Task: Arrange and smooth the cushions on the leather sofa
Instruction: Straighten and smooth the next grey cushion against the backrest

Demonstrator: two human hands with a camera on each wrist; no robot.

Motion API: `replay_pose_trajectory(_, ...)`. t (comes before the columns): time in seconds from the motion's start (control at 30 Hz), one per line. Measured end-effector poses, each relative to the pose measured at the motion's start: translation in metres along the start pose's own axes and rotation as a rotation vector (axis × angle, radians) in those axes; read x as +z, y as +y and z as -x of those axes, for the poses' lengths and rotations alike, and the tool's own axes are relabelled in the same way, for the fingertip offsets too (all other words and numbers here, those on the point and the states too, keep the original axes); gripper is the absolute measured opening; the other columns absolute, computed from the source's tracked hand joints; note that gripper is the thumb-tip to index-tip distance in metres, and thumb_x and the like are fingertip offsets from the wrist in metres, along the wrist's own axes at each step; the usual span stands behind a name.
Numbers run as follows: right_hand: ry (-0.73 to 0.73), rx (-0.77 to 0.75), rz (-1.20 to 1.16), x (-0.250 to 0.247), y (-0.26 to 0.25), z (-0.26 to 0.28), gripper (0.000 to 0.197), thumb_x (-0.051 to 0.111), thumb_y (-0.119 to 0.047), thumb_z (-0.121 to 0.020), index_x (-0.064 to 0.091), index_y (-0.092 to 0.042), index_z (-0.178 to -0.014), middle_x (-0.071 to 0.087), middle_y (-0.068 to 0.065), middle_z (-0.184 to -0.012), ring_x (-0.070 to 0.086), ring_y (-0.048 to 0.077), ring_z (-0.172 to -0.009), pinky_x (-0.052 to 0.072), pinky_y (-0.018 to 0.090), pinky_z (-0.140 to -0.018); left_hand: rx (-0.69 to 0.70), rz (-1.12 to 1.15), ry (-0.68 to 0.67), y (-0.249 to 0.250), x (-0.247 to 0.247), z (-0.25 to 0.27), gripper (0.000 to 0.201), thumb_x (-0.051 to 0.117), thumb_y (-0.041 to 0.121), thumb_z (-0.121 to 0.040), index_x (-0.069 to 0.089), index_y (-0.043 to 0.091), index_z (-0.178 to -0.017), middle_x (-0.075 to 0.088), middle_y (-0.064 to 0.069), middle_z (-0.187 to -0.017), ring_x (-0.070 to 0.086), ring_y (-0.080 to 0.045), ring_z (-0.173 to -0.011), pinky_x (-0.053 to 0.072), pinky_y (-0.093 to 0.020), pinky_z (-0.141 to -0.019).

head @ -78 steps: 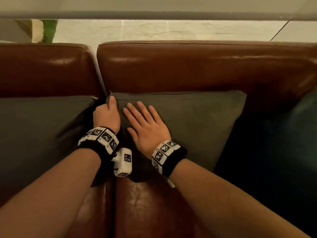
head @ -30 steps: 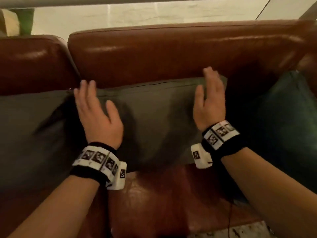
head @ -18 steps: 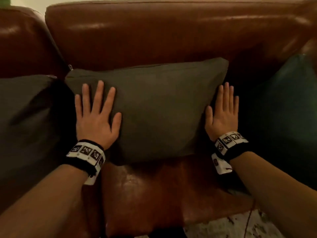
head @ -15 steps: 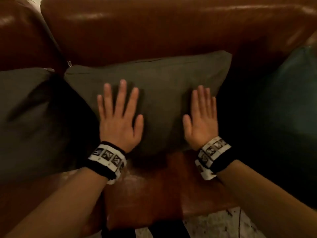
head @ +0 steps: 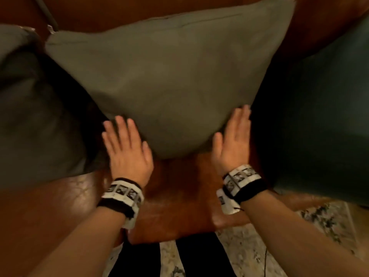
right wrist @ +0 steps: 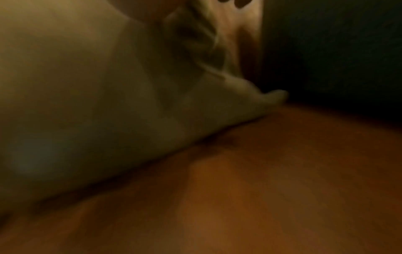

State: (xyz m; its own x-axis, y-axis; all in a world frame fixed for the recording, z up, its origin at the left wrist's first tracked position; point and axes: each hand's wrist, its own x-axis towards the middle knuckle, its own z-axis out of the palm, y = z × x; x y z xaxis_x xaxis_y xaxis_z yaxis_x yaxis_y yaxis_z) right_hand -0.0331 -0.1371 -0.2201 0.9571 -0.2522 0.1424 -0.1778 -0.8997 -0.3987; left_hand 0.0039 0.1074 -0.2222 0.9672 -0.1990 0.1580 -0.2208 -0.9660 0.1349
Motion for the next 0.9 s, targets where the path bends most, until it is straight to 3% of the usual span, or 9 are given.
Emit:
replay_pose_trajectory(0.13,-0.139,-0.464,0.149,0.032,-0.025,0.035,0.061,0.047,-0.033,-0.094,0.025,-0.025,-0.151,0.023,-0.001,-0.158,0.014,0.028,-0.146,0.009,0.048,-0.119,0.388,0.009,-0.065,0.026,0.011,0.012,0.075,0.052,0.026,-0.085,0.021,0.033,-0.153,0.014,-0.006,-0.158,0.016,-0.040,-0.141,0.000,-0.048,-0.119)
replay_pose_trajectory(0.23,-0.313,-0.474,0.373,0.033,0.035,0.044,0.065,0.052,-0.034,-0.094,0.022,-0.031,-0.152,0.036,-0.008,-0.154,0.026,0.021,-0.142,0.015,0.046,-0.117,0.502,-0.119,-0.229,-0.023,0.027,0.021,0.081,0.059,0.028,-0.085,0.015,0.037,-0.153,0.008,0.006,-0.163,0.019,-0.030,-0.145,0.007,-0.046,-0.119)
replay_pose_trajectory(0.33,-0.474,-0.332,0.511,0.014,0.083,0.053,0.067,0.042,-0.037,-0.096,0.008,-0.031,-0.153,0.027,-0.006,-0.159,0.012,0.023,-0.147,0.009,0.051,-0.119,0.524,-0.213,-0.386,-0.076,0.029,0.040,0.097,0.064,0.024,-0.080,0.003,0.035,-0.154,0.007,0.004,-0.165,-0.012,-0.024,-0.150,0.003,-0.050,-0.120)
replay_pose_trajectory(0.43,-0.479,-0.292,0.532,-0.003,0.078,0.059,0.070,0.041,-0.035,-0.093,0.009,-0.026,-0.155,0.023,0.007,-0.161,0.007,0.028,-0.149,0.009,0.051,-0.119,0.464,-0.207,-0.421,-0.085,0.018,0.056,0.112,0.070,0.023,-0.072,-0.003,0.031,-0.156,-0.006,0.001,-0.164,-0.016,-0.028,-0.148,0.000,-0.049,-0.121)
replay_pose_trajectory(0.57,-0.525,-0.631,0.430,-0.002,0.030,0.065,0.076,0.050,-0.032,-0.079,0.030,-0.024,-0.152,0.038,0.013,-0.152,0.031,0.036,-0.141,0.019,0.055,-0.116,0.764,-0.124,-0.411,-0.029,0.014,0.060,0.102,0.065,0.026,-0.069,0.013,0.029,-0.156,-0.015,0.004,-0.163,-0.016,-0.028,-0.150,-0.010,-0.045,-0.120)
replay_pose_trajectory(0.67,-0.622,-0.783,0.506,0.014,0.027,0.052,0.076,0.044,-0.033,-0.080,0.027,-0.021,-0.154,0.023,0.003,-0.161,0.015,0.027,-0.148,0.006,0.049,-0.120,0.772,-0.150,-0.440,-0.005,0.023,0.040,0.090,0.063,0.025,-0.073,0.025,0.022,-0.155,0.002,0.003,-0.164,0.005,-0.025,-0.150,-0.006,-0.041,-0.120)
replay_pose_trajectory(0.8,-0.757,-0.551,0.471,0.000,0.075,0.029,0.061,0.035,-0.023,-0.084,0.047,-0.017,-0.143,0.045,0.006,-0.149,0.036,0.027,-0.140,0.019,0.044,-0.119,0.813,-0.347,-0.628,-0.042,0.029,0.032,0.074,0.043,0.020,-0.091,0.004,0.015,-0.153,-0.019,0.003,-0.161,-0.018,-0.018,-0.149,-0.021,-0.038,-0.113)
replay_pose_trajectory(0.87,-0.668,-0.106,0.221,-0.023,0.087,0.031,0.041,0.035,-0.021,-0.095,0.057,-0.027,-0.129,0.065,0.012,-0.121,0.063,0.028,-0.106,0.048,0.038,-0.097,0.724,-0.268,-0.733,-0.062,0.023,0.044,0.064,0.037,0.029,-0.089,0.025,0.020,-0.151,0.010,0.000,-0.164,-0.006,-0.016,-0.150,-0.001,-0.040,-0.120)
replay_pose_trajectory(0.9,-0.576,0.198,0.088,-0.034,0.083,0.027,0.029,0.040,-0.022,-0.098,0.058,-0.032,-0.118,0.068,0.011,-0.109,0.066,0.024,-0.086,0.054,0.035,-0.081,0.548,-0.119,-0.713,-0.069,0.018,0.053,0.059,0.035,0.035,-0.085,0.051,0.025,-0.140,0.039,-0.003,-0.155,0.022,-0.018,-0.148,0.022,-0.041,-0.117)
